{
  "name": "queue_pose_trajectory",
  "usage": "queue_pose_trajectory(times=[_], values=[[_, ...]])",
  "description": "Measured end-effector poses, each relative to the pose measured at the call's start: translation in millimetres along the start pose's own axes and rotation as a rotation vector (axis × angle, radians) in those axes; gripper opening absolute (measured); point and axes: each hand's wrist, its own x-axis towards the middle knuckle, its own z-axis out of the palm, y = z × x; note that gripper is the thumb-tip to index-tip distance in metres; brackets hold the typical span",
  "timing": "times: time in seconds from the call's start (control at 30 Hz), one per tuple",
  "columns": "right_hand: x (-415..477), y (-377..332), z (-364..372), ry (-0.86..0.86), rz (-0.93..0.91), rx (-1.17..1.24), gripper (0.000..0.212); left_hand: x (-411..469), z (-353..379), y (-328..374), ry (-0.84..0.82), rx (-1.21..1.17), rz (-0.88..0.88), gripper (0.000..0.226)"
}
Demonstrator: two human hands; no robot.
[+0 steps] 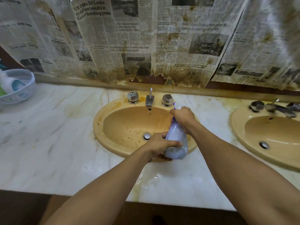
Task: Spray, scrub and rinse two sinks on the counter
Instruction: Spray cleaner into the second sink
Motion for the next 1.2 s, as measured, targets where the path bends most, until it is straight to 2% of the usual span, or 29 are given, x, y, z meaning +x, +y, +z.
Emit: queue_pose_trajectory(times=[0.07, 0.2, 0.27, 0.33, 0.4, 0.53, 0.67, 0.9, 1.07, 1.2], values=[[-10.9, -0.9, 14.4, -0.097, 0.018, -0.006, 0.032, -10.6, -5.5, -13.0, 0.025, -0.040, -0.022, 0.035], [-27.4, 13.0, 54.1, -0.245, 0.052, -0.071, 0.014, -36.6, -16.8, -45.6, 0.071, -0.125, -0.089, 0.044], [-29.0, 23.3, 71.6, -0.253, 0.017, -0.086, 0.028, -45.9, -23.2, -56.7, 0.089, -0.134, -0.116, 0.049], [-27.2, 32.5, 85.0, -0.266, -0.011, -0.070, 0.051, -51.5, -30.8, -64.0, 0.104, -0.131, -0.130, 0.053], [-40.6, 26.1, 94.3, -0.284, -0.018, -0.044, 0.058, -56.1, -39.6, -68.4, 0.130, -0.134, -0.130, 0.056], [-56.7, 15.5, 111.9, -0.380, -0.054, -0.068, 0.047, -68.3, -56.0, -76.6, 0.176, -0.159, -0.115, 0.056], [-71.9, 15.2, 124.7, -0.370, -0.042, -0.178, 0.027, -83.5, -52.4, -90.4, 0.210, -0.212, -0.131, 0.055], [-86.2, 24.0, 117.4, -0.495, 0.017, -0.312, 0.027, -98.2, -26.0, -103.5, 0.192, -0.308, -0.169, 0.046], [-111.4, 38.8, 97.5, -0.357, -0.001, -0.292, 0.014, -114.0, -10.7, -111.1, 0.124, -0.242, -0.149, 0.048], [-133.3, 51.3, 85.2, -0.346, -0.002, -0.279, 0.019, -127.0, 6.9, -122.9, 0.077, -0.260, -0.148, 0.044]])
